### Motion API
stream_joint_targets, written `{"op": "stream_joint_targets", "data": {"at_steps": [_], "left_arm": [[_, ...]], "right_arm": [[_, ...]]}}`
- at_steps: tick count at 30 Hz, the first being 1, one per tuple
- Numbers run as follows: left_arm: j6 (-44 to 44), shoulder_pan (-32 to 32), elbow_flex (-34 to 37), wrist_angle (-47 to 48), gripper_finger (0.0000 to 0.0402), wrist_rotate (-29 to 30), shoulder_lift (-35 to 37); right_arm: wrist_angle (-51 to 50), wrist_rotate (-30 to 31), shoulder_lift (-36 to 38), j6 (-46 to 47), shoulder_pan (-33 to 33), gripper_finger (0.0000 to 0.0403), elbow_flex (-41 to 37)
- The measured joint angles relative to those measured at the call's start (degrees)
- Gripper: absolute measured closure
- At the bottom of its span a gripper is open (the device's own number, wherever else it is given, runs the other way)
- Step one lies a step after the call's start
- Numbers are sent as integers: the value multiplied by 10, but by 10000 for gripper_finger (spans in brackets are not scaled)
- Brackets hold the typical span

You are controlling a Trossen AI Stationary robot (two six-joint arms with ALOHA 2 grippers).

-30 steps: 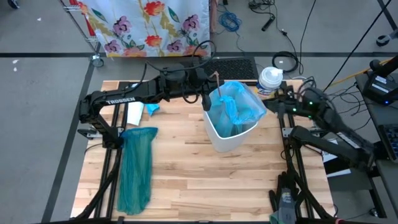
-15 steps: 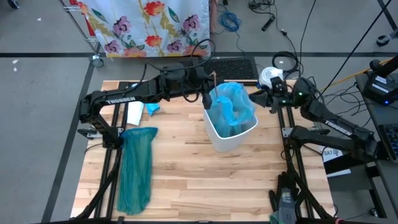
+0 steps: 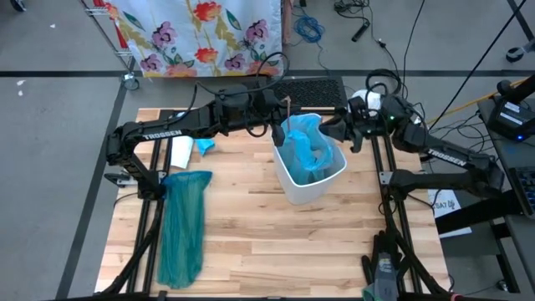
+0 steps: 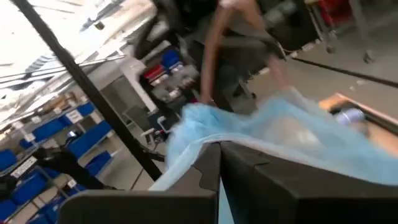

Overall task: Place trash/remove bag and relplace
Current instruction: Close the blue trash bag

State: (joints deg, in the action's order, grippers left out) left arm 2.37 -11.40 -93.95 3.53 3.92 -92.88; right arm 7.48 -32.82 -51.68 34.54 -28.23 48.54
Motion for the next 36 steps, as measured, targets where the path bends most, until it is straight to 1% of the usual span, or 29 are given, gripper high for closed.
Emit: {"op": "stream_joint_targets", "data": {"at_steps": [11, 14, 18, 22, 25, 33, 34, 36], "left_arm": [[0, 0, 0, 0, 402, 0, 0], [0, 0, 0, 0, 402, 0, 0], [-1, 2, 0, 0, 402, 0, 0], [-1, 3, 0, 0, 402, -4, 0], [-1, 3, 0, 0, 402, -5, 0], [-4, 3, 0, 13, 402, -7, 0], [-4, 3, 0, 19, 402, -7, 0], [-4, 3, 0, 32, 402, -7, 0]], "right_arm": [[86, 1, -47, -29, 22, 403, 65], [84, -4, -45, -28, 21, 403, 82], [54, -12, -27, -27, 21, 403, 96], [-12, -16, 1, -26, 21, 403, 99], [-90, -11, 24, -23, 21, 403, 99], [-358, 75, 74, -23, 21, 403, 99], [-380, 77, 76, -25, 21, 403, 99], [-392, 79, 78, -25, 21, 403, 99]]}}
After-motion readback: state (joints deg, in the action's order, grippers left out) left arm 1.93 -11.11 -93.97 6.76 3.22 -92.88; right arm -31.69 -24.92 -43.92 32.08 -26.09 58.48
